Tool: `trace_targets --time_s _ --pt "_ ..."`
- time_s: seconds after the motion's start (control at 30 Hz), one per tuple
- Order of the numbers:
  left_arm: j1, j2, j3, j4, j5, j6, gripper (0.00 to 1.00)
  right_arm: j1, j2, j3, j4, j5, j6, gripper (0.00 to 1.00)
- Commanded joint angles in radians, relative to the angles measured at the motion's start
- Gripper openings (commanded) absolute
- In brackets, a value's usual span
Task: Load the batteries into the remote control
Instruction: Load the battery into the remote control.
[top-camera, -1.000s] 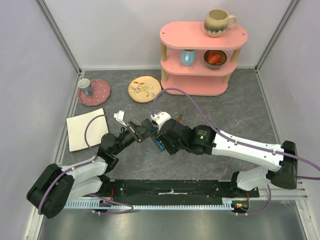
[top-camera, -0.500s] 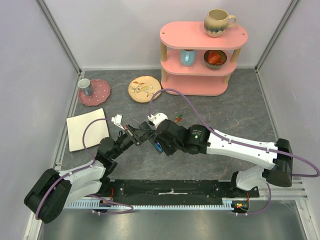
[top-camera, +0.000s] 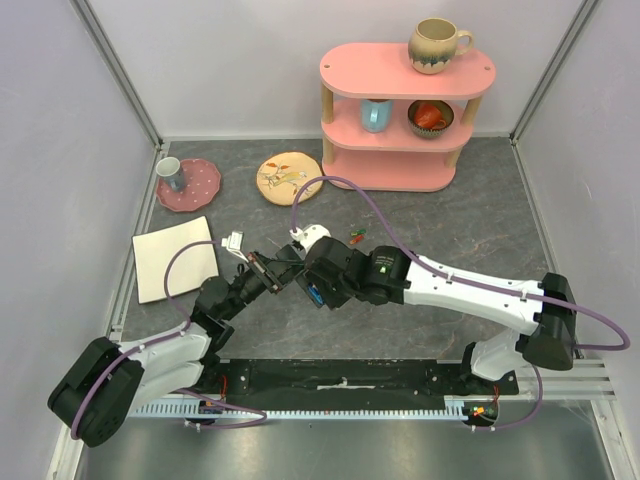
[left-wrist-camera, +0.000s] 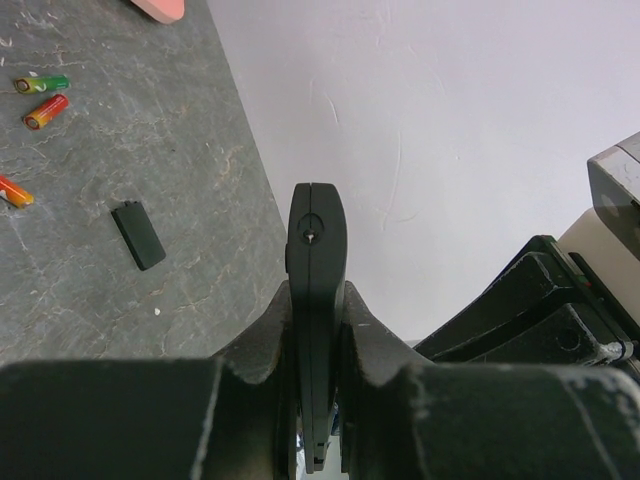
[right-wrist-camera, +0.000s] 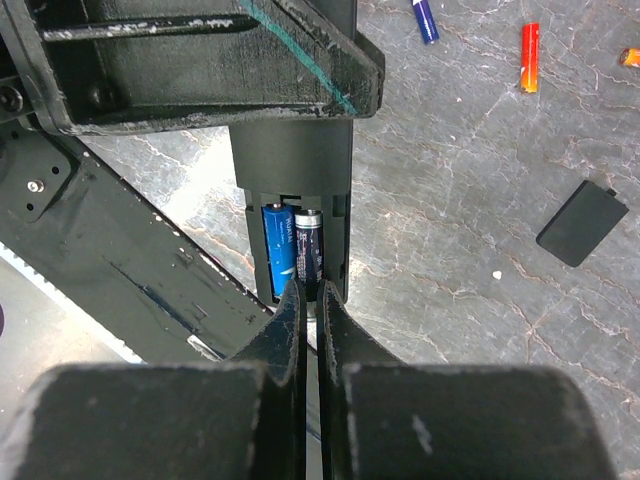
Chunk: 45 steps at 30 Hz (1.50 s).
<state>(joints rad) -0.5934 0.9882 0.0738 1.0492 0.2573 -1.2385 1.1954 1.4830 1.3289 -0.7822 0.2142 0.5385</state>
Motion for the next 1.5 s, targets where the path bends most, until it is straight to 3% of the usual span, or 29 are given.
trace_targets --time_s 0.0,0.63,1.23,1.47 --pt "-0.020 -0.010 -0.006 0.124 0.023 -0.107 0.02 -0.026 0.026 0.041 0.009 0.027 -0.012 0.00" --pt "-0.023 0.101 0.032 0.210 0.027 -0.233 0.02 -0.046 0.069 0.104 -0.046 0.011 -0.086 0.07" --pt "-0.023 0.125 0.063 0.198 0.031 -0.222 0.02 -0.045 0.046 0.096 -0.065 0.005 -0.089 0.27" --pt "-0.023 0.127 0.058 0.192 0.028 -0.211 0.02 -0.046 0.043 0.105 -0.061 0.004 -0.086 0.29"
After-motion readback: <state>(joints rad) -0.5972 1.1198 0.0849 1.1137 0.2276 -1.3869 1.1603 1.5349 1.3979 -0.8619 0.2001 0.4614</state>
